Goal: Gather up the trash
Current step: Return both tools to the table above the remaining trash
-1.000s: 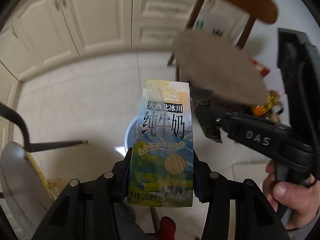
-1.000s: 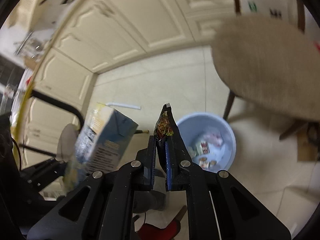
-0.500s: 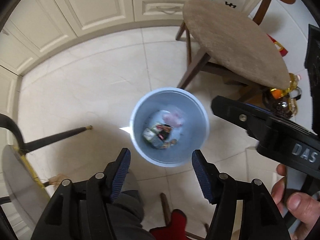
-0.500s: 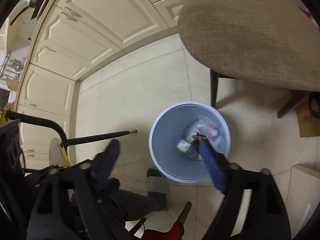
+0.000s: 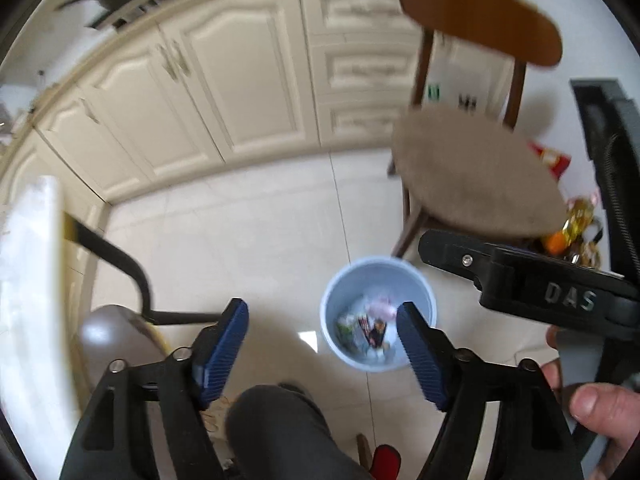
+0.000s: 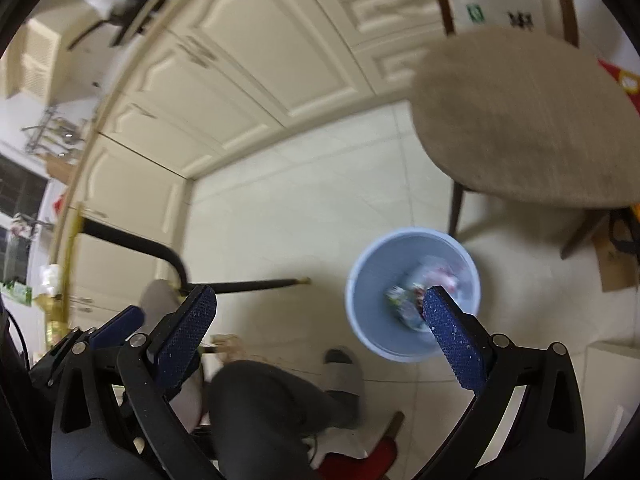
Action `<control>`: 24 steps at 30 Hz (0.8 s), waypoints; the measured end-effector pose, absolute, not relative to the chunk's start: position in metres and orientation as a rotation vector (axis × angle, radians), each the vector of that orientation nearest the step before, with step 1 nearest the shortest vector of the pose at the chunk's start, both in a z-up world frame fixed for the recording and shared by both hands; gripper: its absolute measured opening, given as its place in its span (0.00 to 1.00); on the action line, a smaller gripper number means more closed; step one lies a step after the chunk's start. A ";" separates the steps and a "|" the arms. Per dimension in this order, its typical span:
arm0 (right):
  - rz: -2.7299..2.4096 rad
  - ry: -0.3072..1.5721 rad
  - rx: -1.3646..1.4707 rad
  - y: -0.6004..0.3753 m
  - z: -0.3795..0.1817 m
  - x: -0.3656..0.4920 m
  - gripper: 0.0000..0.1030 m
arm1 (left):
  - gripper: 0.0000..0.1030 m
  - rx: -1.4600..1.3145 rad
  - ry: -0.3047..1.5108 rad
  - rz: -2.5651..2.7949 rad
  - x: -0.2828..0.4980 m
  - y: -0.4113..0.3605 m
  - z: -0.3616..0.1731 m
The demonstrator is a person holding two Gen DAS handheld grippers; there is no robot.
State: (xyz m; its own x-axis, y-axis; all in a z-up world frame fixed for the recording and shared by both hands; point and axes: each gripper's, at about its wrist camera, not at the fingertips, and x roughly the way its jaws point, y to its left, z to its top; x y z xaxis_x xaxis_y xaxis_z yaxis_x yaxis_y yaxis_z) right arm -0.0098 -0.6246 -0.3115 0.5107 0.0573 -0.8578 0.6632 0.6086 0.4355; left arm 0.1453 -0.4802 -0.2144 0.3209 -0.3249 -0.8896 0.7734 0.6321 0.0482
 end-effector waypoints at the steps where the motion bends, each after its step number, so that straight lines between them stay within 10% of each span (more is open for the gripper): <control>1: -0.411 0.955 0.844 -0.616 -0.294 -0.008 1.00 | 0.72 0.495 0.986 -0.767 0.142 -0.468 -0.200; 10: -0.315 0.804 0.664 -0.538 -0.180 0.028 1.00 | 0.93 0.291 0.825 -0.664 0.121 -0.336 -0.104; 24: -0.044 0.708 0.337 -0.352 -0.072 0.103 1.00 | 0.94 0.046 0.757 -0.389 0.071 -0.139 -0.028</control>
